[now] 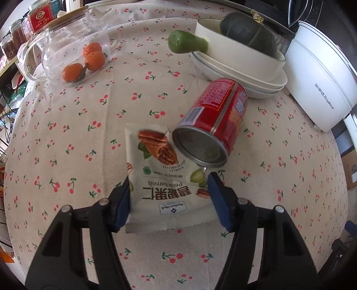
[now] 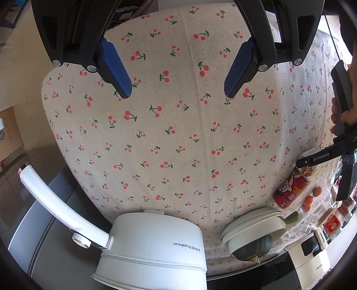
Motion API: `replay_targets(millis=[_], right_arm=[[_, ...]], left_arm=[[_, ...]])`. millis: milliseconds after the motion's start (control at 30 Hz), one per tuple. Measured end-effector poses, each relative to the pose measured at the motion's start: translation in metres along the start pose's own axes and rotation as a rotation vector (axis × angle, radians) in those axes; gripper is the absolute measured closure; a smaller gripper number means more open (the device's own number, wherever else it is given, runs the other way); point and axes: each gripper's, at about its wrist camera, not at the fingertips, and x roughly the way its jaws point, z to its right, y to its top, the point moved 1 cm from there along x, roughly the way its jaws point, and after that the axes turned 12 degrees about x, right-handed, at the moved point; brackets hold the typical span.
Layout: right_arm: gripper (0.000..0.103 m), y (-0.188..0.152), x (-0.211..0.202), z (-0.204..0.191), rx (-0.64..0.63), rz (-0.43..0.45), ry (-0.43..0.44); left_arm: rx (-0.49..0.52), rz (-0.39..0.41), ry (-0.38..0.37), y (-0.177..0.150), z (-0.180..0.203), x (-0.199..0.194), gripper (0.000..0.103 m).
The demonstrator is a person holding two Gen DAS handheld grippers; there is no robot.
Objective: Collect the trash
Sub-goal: 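Grasp the white pecan snack wrapper with the left tool, then grasp the red can with the right tool while the left tool holds the wrapper, then carry the wrapper and red can over the brown bin and open both tools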
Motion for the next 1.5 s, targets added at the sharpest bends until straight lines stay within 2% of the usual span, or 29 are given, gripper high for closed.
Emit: replay_targets(millis=[300, 533, 700, 833, 1067, 1200, 1300, 1367, 1500], right_arm=[[0.017, 0.003, -0.007, -0.046, 0.005, 0.004, 0.073], [0.017, 0.028, 0.008, -0.134, 0.021, 0.01, 0.191], [0.017, 0.049, 0.033, -0.193, 0.037, 0.028, 0.232], [0.017, 0.062, 0.053, -0.22, 0.082, 0.035, 0.261], [0.017, 0.084, 0.077, -0.238, 0.153, 0.076, 0.244], [0.019, 0.09, 0.09, -0.236, 0.185, 0.059, 0.225], [0.03, 0.088, 0.096, -0.233, 0.183, 0.03, 0.229], [0.049, 0.083, 0.097, -0.232, 0.156, 0.012, 0.22], [0.049, 0.069, 0.092, -0.221, 0.122, -0.006, 0.23]], left_arm=[[-0.008, -0.033, -0.05, -0.041, -0.049, -0.029, 0.039], [-0.046, -0.013, -0.054, -0.073, -0.086, -0.055, 0.039], [-0.052, 0.006, -0.045, -0.083, -0.1, -0.067, 0.039], [-0.03, 0.031, -0.019, -0.081, -0.109, -0.073, 0.039], [-0.051, 0.042, -0.023, -0.082, -0.125, -0.075, 0.039], [-0.07, 0.045, -0.036, -0.084, -0.129, -0.076, 0.039], [-0.08, 0.048, -0.047, -0.084, -0.129, -0.078, 0.039], [-0.081, 0.05, -0.051, -0.085, -0.127, -0.08, 0.039], [-0.079, 0.047, -0.064, -0.087, -0.12, -0.082, 0.039]])
